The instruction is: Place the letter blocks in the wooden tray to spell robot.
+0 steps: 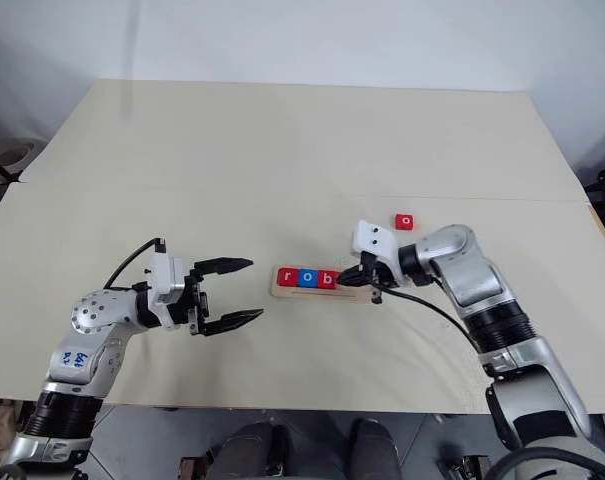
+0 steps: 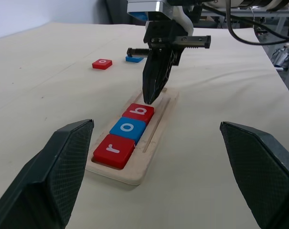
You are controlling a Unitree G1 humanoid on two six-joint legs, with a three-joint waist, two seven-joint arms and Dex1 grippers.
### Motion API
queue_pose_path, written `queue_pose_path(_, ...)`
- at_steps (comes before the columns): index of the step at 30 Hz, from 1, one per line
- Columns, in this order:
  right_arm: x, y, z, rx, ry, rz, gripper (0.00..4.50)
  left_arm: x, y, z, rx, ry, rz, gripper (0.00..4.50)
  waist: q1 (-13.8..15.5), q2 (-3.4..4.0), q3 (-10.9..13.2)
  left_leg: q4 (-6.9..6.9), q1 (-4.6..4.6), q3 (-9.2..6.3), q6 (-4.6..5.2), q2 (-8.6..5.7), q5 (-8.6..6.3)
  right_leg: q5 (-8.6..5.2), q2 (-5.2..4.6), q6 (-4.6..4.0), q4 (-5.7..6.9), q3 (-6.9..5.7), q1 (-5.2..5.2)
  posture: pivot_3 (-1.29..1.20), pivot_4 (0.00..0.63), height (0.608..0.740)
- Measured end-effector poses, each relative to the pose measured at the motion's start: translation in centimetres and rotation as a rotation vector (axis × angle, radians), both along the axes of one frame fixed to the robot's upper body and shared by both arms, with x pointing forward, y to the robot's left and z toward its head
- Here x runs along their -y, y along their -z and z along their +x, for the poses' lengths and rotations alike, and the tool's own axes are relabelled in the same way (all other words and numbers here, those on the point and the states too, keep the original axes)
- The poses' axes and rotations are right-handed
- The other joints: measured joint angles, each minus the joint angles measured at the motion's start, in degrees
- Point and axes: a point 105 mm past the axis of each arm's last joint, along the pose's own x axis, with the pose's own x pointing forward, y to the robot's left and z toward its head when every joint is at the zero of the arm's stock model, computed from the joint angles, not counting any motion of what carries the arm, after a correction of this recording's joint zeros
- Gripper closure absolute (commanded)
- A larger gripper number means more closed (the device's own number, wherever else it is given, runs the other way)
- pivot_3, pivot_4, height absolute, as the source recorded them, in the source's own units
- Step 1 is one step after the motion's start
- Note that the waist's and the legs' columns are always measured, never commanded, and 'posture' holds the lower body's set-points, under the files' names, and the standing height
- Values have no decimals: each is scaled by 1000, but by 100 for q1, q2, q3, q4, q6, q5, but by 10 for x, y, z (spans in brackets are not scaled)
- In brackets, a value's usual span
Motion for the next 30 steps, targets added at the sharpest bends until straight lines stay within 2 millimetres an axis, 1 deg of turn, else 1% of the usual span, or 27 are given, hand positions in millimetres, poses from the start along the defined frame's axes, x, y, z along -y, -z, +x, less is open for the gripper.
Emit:
queue_pose_path(7,2,2,3,5,24,1,4486,1,-1,0,5,3,0,0,-3,0,0,-1,0,1,0,0,0,0,0,0,0,0,0,0,150,740)
queue_pose_path(13,-10,4,4,7,24,37,4486,1,-2,0,10,6,0,0,-3,0,0,0,0,1,0,0,0,0,0,0,0,1,0,0,150,740)
queue_pose_path(23,-13,5,5,9,24,45,4486,1,-2,0,9,5,0,0,-2,0,0,0,0,1,0,0,0,0,0,0,0,0,0,0,150,740)
queue_pose_path(25,-9,5,1,10,20,33,4486,1,-2,0,8,5,1,0,15,0,0,0,-1,-2,0,-1,0,0,0,0,0,0,0,0,150,740)
queue_pose_path(26,-3,5,-3,4,17,26,4486,1,-2,0,7,5,1,0,36,0,0,0,-4,-4,0,-2,0,0,-1,0,-2,-1,0,0,150,740)
queue_pose_path(28,13,-2,-10,-1,57,66,4121,0,0,-1,1,2,3,0,51,-1,0,1,-7,-5,4,-2,-3,1,-4,1,-5,-1,0,0,150,740)
queue_pose_path(29,23,-10,-13,0,92,107,3905,0,0,-1,0,3,3,0,55,-1,0,1,-7,-4,5,-3,-3,1,-4,1,-9,-1,1,0,150,740)
queue_pose_path(30,30,-16,-15,7,116,134,3564,0,0,-1,-1,3,4,0,46,-1,0,1,-6,-2,5,-3,-3,1,-4,1,-9,-2,1,0,150,740)
